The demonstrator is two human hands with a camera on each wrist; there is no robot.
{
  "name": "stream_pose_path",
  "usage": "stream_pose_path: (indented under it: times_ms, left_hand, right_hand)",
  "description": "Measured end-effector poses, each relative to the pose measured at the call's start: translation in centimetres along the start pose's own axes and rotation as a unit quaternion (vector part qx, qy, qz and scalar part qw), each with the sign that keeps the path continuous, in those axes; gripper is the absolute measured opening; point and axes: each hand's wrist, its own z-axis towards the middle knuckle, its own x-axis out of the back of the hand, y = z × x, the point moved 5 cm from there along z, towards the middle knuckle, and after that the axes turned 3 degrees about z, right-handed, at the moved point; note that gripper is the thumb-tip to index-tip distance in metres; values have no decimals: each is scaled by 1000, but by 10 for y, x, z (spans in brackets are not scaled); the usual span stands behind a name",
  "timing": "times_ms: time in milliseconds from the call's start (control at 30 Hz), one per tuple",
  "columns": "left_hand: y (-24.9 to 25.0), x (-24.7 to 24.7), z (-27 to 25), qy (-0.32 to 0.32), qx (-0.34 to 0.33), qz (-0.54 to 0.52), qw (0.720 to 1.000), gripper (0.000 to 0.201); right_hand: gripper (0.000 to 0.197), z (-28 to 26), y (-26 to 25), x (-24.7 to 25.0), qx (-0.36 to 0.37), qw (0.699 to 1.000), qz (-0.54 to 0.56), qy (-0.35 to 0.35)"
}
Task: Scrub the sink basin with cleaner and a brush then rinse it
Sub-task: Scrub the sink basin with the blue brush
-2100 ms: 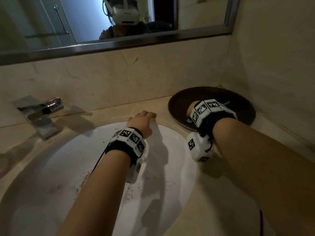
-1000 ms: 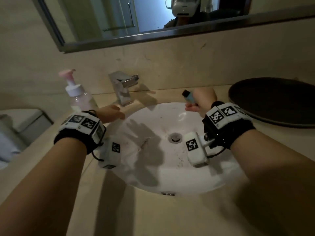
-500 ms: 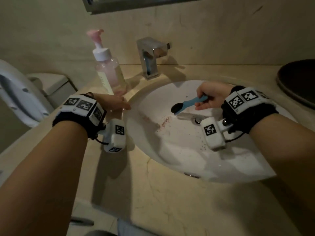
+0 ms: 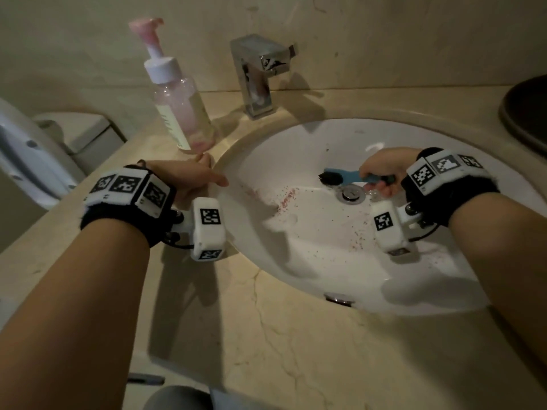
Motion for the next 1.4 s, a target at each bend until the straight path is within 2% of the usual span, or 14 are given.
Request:
stream_pose_path:
  times_ms: [100, 167, 267, 333, 400, 500, 633, 800, 967, 1033, 1100, 1200, 1300, 1400]
  left_hand:
    - [-1, -1, -3, -12, -11, -76, 997, 19]
    - [2, 3, -2, 6, -25, -221, 975, 19]
    - [1, 11, -2, 70, -23, -412, 908, 20]
    - [-4, 10, -1, 63, -18, -482, 874, 19]
    - [-11, 8, 1, 52, -1, -500, 864, 19]
    - [-19, 7, 4, 42, 13, -480, 876, 21]
    - [-28, 8, 10, 81, 33, -416, 905, 25]
    - [-30, 10, 17, 109, 38, -340, 933, 25]
    - [-30, 11, 17, 115, 37, -322, 939, 27]
    - [-30, 11, 16, 116, 37, -318, 940, 28]
    - [-29, 11, 15, 116, 35, -315, 941, 28]
    - [-29, 12, 15, 118, 36, -314, 941, 28]
    - [-29, 12, 14, 118, 39, -312, 942, 28]
    - [-29, 11, 13, 121, 39, -311, 942, 27]
  right_hand:
    - [23, -6, -8, 4, 22, 998, -66, 5]
    - [26, -12, -14, 15, 51, 994, -86, 40]
    - [32, -18, -9, 33, 64, 989, -97, 86]
    - [39, -20, -2, 42, 56, 982, -136, 121]
    - [41, -22, 4, 44, 47, 972, -188, 135]
    - [40, -14, 12, 37, 47, 953, -275, 117]
    - [22, 3, 18, 16, 76, 926, -358, 96]
    - [39, 1, 14, -7, 121, 884, -449, 49]
    - [43, -3, 2, -31, 190, 891, -408, -53]
    - [41, -7, -5, -25, 204, 907, -367, -31]
    - [40, -10, -5, -7, 204, 927, -314, 30]
    - [38, -5, 8, 17, 166, 922, -332, 113]
    - [40, 7, 23, 14, 120, 900, -409, 87]
    - [40, 13, 24, -1, 131, 905, -401, 54]
